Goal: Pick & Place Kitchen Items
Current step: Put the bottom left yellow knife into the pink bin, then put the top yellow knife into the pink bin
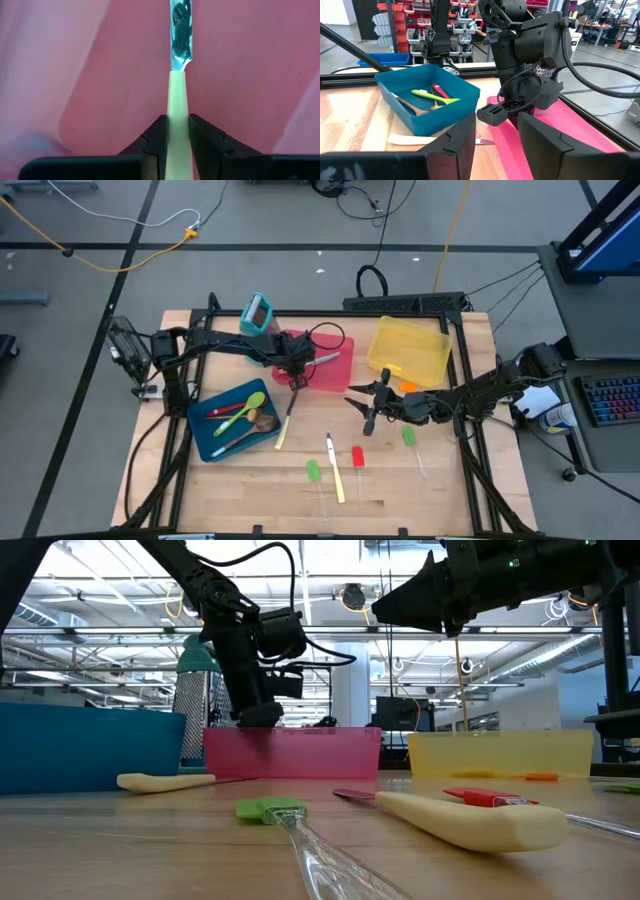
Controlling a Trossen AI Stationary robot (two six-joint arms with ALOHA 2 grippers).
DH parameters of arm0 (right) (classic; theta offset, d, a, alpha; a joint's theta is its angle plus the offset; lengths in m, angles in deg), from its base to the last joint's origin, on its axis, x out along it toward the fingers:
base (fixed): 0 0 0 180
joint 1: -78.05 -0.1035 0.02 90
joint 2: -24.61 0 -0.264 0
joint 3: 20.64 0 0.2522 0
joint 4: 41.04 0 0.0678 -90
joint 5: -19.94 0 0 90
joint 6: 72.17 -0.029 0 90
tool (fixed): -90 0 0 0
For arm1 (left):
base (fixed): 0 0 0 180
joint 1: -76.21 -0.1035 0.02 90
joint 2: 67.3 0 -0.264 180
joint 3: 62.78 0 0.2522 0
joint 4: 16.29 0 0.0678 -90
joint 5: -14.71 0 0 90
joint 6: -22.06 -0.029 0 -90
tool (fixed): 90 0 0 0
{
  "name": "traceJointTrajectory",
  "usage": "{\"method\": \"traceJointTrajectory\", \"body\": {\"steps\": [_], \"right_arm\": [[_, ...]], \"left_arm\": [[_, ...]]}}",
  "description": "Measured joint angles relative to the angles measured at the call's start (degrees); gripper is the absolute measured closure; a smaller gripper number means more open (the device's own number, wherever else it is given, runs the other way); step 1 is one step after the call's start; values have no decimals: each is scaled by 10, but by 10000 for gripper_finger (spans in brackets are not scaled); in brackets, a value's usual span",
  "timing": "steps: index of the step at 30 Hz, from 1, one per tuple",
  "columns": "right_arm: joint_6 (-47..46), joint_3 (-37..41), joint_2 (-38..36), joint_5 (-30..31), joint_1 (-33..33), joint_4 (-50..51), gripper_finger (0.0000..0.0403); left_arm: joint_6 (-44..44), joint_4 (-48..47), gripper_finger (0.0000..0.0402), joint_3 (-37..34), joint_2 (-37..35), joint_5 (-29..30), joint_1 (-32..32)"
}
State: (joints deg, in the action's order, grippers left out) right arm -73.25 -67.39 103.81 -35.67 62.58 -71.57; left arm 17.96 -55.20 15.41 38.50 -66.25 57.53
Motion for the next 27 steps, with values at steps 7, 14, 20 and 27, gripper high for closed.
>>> {"method": "traceJointTrajectory", "body": {"steps": [7, 14, 20, 27], "right_arm": [[0, 0, 0, 0, 0, 0, 264], [0, 0, 0, -1, 0, 0, 264], [0, 0, 0, -1, 0, 0, 264], [0, 0, 0, -1, 0, 0, 264]], "left_arm": [[32, 11, 297, 0, 0, 11, 0], [32, 15, 245, 0, 0, 15, 1], [85, 4, 244, 12, -2, 15, 1], [124, -51, 274, 85, -5, 15, 8]]}}
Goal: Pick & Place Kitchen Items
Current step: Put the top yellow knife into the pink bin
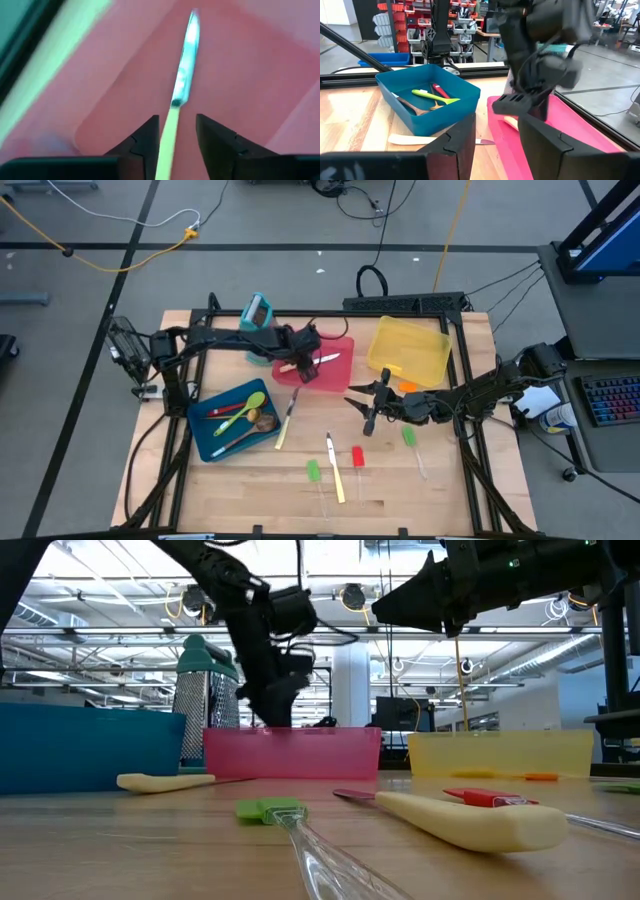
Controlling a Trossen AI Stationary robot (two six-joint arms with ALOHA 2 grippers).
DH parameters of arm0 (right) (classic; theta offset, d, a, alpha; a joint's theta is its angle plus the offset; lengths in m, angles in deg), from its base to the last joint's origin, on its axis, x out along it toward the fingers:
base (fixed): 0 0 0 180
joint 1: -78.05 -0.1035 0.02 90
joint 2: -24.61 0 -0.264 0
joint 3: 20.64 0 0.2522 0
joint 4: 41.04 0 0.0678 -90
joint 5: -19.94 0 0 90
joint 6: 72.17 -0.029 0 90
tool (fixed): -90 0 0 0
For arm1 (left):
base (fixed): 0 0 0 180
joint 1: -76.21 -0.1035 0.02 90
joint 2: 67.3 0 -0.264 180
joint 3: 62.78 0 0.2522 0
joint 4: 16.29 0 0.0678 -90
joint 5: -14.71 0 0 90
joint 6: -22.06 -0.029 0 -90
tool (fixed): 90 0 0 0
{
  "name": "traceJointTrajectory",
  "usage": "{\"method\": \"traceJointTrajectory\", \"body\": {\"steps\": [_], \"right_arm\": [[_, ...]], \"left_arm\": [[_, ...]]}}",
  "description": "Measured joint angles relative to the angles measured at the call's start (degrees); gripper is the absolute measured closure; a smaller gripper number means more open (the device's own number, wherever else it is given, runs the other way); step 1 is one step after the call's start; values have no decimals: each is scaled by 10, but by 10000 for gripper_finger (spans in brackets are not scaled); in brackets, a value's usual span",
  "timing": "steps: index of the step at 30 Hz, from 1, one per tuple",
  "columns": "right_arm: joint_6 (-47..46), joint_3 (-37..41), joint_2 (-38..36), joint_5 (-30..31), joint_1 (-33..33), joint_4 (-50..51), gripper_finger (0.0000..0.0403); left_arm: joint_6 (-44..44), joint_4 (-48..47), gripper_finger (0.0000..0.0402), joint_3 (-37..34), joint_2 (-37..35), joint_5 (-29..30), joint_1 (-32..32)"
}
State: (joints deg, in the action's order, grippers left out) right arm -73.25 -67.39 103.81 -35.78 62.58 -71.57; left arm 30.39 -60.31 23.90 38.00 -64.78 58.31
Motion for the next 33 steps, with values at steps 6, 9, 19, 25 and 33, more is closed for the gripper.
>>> {"method": "traceJointTrajectory", "body": {"steps": [6, 9, 19, 25, 33], "right_arm": [[0, 0, 0, 0, 0, 0, 264], [-4, 0, 0, 0, 0, 0, 264], [-28, 0, 0, 0, 0, 0, 264], [-28, 0, 0, 0, 0, 0, 264], [-28, 0, 0, 0, 0, 0, 264]], "left_arm": [[46, -54, 295, 59, 0, -31, 37], [56, -53, 301, 67, -1, -57, 65], [79, -118, 304, 66, 0, -66, 186], [177, -130, 305, 66, 0, -16, 248], [224, -130, 304, 66, 0, 35, 295]]}}
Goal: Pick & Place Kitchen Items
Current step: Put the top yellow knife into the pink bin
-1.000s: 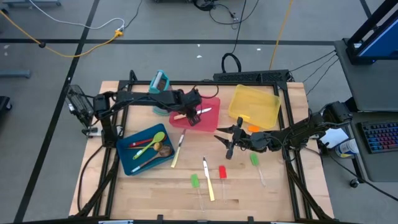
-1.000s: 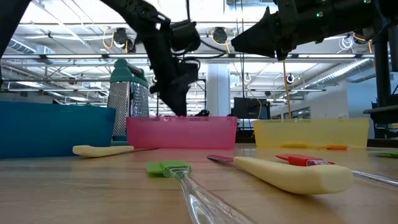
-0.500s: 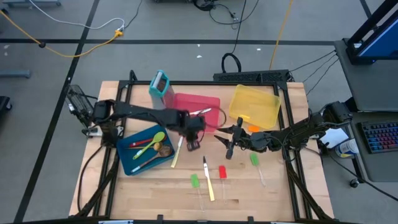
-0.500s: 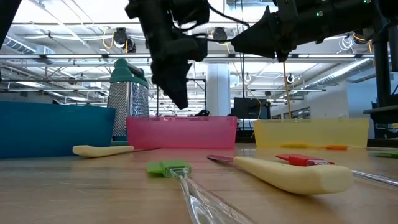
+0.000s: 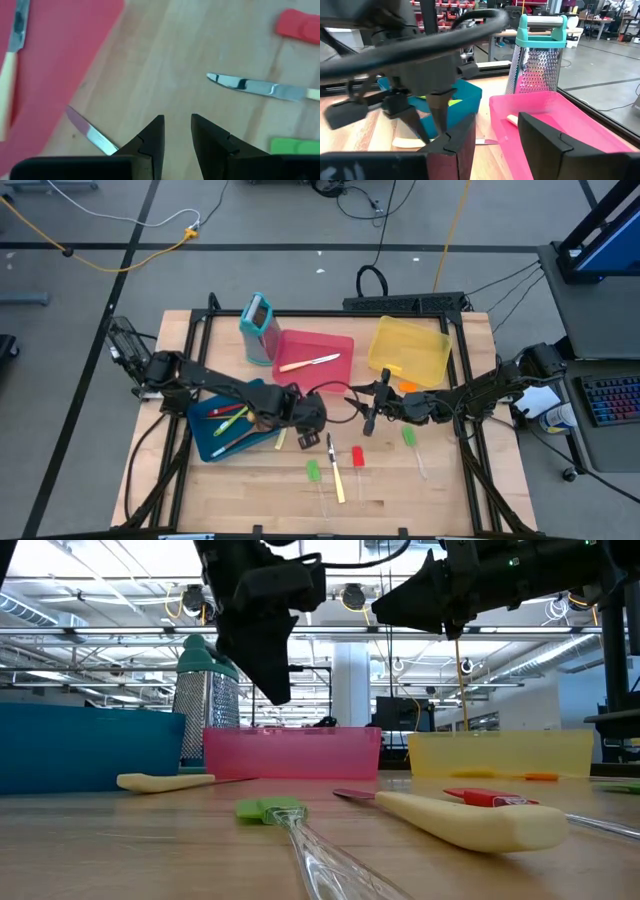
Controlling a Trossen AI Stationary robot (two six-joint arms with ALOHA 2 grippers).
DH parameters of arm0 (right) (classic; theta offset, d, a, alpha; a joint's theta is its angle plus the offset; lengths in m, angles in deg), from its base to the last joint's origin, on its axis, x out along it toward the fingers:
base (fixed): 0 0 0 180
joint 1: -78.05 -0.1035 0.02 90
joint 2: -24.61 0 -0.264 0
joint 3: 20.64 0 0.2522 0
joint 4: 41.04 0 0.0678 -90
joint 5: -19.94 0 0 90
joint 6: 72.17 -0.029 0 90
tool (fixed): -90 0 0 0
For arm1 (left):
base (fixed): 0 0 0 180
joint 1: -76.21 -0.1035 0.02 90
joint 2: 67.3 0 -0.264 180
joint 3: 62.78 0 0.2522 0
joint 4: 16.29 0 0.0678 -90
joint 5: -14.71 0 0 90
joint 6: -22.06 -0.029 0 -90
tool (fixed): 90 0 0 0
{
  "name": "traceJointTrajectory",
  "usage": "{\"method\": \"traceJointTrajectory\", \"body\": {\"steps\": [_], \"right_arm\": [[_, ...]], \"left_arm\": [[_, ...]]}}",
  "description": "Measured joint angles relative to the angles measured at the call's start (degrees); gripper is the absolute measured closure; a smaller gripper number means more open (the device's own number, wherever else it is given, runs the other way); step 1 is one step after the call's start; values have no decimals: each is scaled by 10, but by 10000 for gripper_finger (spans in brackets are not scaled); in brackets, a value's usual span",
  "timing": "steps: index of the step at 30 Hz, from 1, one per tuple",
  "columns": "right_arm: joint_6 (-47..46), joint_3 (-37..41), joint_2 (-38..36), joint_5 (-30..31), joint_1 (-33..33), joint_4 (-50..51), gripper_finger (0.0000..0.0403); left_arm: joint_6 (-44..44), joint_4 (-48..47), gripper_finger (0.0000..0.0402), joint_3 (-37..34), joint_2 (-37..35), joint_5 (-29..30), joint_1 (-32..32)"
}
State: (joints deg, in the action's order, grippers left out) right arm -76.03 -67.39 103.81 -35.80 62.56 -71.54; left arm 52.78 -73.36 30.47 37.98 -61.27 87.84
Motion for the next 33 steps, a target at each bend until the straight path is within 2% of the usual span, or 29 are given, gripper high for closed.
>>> {"method": "traceJointTrajectory", "body": {"steps": [4, 10, 15, 22, 28, 33], "right_arm": [[0, 0, 0, 0, 0, 0, 264], [0, 0, 0, 0, 0, 0, 264], [0, 0, 0, 0, 0, 0, 264], [0, 0, 0, 0, 0, 0, 264], [0, 0, 0, 0, 0, 0, 264], [0, 0, 0, 0, 0, 0, 264]], "left_arm": [[17, -4, 294, 0, 0, 0, 9], [39, -33, 249, -3, 0, 0, 8], [90, -32, 224, -40, 0, 1, -6], [161, -37, 229, -95, 0, -16, -38], [146, -33, 240, -101, 5, -80, -48], [165, -50, 240, -104, 5, -85, -49]]}}
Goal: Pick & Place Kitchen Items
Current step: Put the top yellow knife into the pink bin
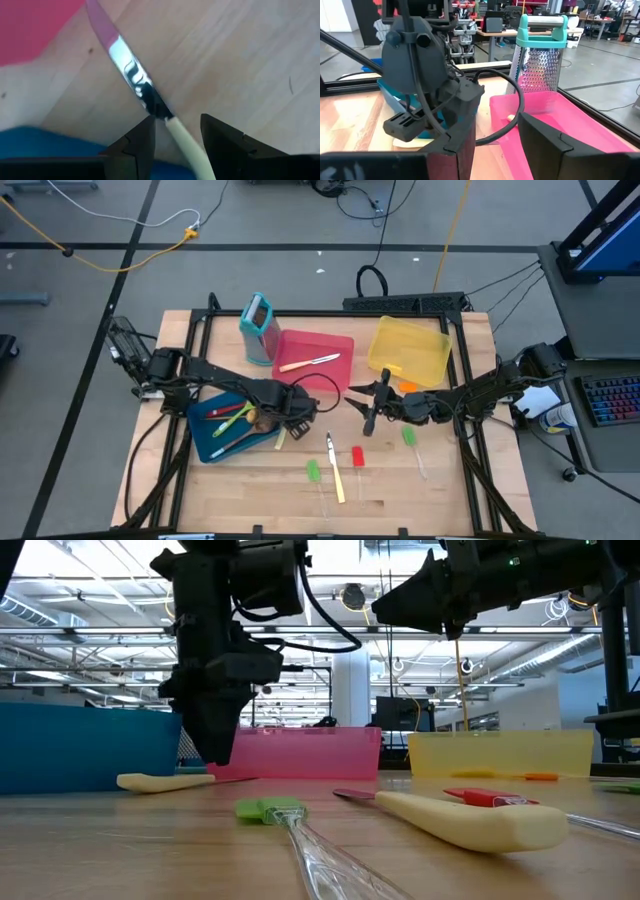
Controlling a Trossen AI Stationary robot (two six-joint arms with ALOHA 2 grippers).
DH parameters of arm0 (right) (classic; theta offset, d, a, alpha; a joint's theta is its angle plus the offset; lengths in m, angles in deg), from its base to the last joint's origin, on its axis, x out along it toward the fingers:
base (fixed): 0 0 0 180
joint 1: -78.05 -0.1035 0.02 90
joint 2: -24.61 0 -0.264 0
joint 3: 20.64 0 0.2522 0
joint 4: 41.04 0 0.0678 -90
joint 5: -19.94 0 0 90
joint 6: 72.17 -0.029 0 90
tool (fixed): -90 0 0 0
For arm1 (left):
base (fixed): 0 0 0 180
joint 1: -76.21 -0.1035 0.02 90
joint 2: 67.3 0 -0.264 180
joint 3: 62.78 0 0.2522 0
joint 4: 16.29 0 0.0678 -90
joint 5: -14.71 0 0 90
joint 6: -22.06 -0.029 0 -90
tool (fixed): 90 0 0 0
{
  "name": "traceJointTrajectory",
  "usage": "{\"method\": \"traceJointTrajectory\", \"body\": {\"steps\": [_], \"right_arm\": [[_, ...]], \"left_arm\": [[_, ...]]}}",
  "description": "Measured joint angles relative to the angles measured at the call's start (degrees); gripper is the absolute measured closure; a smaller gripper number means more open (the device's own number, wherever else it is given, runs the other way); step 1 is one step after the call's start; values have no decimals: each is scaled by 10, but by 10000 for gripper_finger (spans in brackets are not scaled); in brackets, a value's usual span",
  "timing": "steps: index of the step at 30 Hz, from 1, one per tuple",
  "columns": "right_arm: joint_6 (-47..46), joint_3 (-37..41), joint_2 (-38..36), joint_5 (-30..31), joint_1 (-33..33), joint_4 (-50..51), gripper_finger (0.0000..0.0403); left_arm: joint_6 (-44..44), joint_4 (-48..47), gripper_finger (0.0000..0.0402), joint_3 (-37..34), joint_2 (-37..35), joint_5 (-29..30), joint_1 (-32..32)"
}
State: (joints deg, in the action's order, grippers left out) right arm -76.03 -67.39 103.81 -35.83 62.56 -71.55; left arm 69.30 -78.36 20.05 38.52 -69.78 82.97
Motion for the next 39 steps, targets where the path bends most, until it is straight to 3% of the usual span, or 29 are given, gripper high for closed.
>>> {"method": "traceJointTrajectory", "body": {"steps": [9, 29, 39], "right_arm": [[0, 0, 0, 0, 0, 0, 264], [0, 0, 0, 0, 0, 0, 264], [0, 0, 0, 0, 0, 1, 264]], "left_arm": [[9, 32, 241, -36, -2, -60, 3], [-137, 185, 241, -40, 1, -74, 31], [-195, 195, 241, -40, 1, -69, 57]]}}
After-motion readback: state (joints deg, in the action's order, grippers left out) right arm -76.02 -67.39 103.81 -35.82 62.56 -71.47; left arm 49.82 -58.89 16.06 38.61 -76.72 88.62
